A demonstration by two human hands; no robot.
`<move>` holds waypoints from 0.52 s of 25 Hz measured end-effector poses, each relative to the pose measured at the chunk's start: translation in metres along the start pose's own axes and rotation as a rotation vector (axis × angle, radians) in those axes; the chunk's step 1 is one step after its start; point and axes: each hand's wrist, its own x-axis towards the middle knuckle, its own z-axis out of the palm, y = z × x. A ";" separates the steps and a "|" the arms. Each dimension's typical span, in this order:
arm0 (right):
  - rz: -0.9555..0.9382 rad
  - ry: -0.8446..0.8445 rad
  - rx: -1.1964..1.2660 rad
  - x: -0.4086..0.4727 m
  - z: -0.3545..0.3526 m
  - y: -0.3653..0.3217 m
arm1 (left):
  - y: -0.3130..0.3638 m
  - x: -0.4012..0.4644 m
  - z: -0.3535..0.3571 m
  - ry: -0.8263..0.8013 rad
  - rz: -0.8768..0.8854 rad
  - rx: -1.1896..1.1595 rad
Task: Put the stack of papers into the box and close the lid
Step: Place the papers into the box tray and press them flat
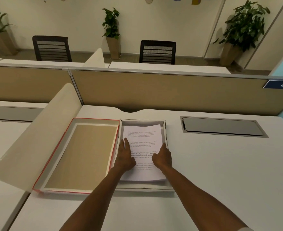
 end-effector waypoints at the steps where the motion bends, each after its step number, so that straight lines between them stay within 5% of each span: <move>1: -0.017 -0.007 -0.014 -0.001 0.000 0.002 | -0.001 0.000 0.002 0.009 0.005 0.013; 5: -0.111 -0.014 -0.084 -0.012 0.001 0.007 | -0.007 -0.004 0.013 0.044 0.010 0.155; 10: -0.327 0.081 -0.554 -0.026 0.010 0.023 | -0.007 -0.005 0.020 0.120 0.071 0.266; 13: -0.378 0.019 -0.633 -0.027 0.012 0.033 | -0.009 -0.005 0.019 0.080 0.064 0.281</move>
